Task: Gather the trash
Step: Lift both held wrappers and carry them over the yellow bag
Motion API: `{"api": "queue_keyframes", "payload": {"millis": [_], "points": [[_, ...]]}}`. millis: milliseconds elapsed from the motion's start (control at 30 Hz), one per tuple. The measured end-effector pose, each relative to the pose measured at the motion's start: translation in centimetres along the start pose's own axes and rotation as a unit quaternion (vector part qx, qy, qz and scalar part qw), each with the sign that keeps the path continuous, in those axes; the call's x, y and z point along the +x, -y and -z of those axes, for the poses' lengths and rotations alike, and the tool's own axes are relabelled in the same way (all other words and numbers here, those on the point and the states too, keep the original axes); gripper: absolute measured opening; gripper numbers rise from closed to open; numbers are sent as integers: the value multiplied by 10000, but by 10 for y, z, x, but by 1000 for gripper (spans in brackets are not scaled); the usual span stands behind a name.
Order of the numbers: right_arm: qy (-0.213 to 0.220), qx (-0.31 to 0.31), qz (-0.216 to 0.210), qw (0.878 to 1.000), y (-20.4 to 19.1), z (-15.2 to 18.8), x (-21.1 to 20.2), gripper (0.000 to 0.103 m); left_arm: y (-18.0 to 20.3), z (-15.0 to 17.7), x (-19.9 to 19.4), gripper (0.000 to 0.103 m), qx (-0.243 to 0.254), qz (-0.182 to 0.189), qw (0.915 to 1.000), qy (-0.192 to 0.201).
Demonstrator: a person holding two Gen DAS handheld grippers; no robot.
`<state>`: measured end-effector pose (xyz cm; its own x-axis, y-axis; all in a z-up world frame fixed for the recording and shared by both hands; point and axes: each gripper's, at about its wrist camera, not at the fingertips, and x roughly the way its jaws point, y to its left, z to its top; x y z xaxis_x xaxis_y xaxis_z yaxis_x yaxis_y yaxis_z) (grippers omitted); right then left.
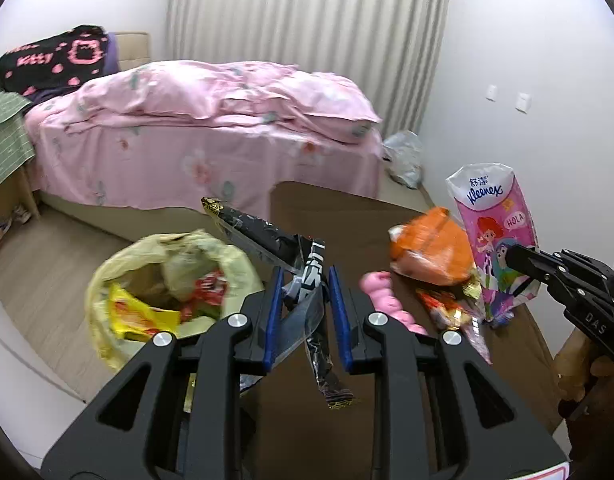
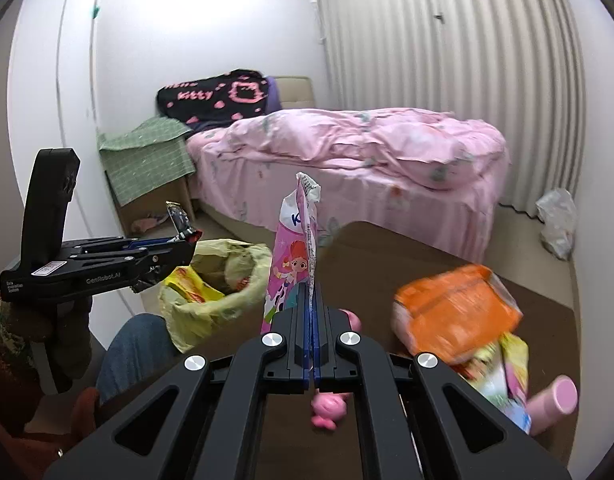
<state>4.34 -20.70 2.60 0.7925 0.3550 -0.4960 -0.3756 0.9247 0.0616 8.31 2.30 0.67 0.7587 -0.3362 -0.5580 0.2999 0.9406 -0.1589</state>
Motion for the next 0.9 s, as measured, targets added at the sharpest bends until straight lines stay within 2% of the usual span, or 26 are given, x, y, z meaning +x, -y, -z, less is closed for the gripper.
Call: {"api": "queue_keyframes", "payload": {"millis": [300, 467, 633, 900], "points": [[-184, -313, -311, 9989, -39, -25, 49, 3, -53, -3, 0, 22, -302, -206, 9992, 147], [-344, -479, -403, 9974, -50, -34, 80, 3, -95, -5, 13, 22, -768, -378, 9960, 247], [-546, -530, -608, 9952, -57, -41, 120, 3, -131, 7, 36, 22, -1248, -435, 9912, 91], [-1028, -471, -965, 9889, -72, -42, 199, 3, -153, 20, 74, 22, -1577, -386, 9864, -245]]}}
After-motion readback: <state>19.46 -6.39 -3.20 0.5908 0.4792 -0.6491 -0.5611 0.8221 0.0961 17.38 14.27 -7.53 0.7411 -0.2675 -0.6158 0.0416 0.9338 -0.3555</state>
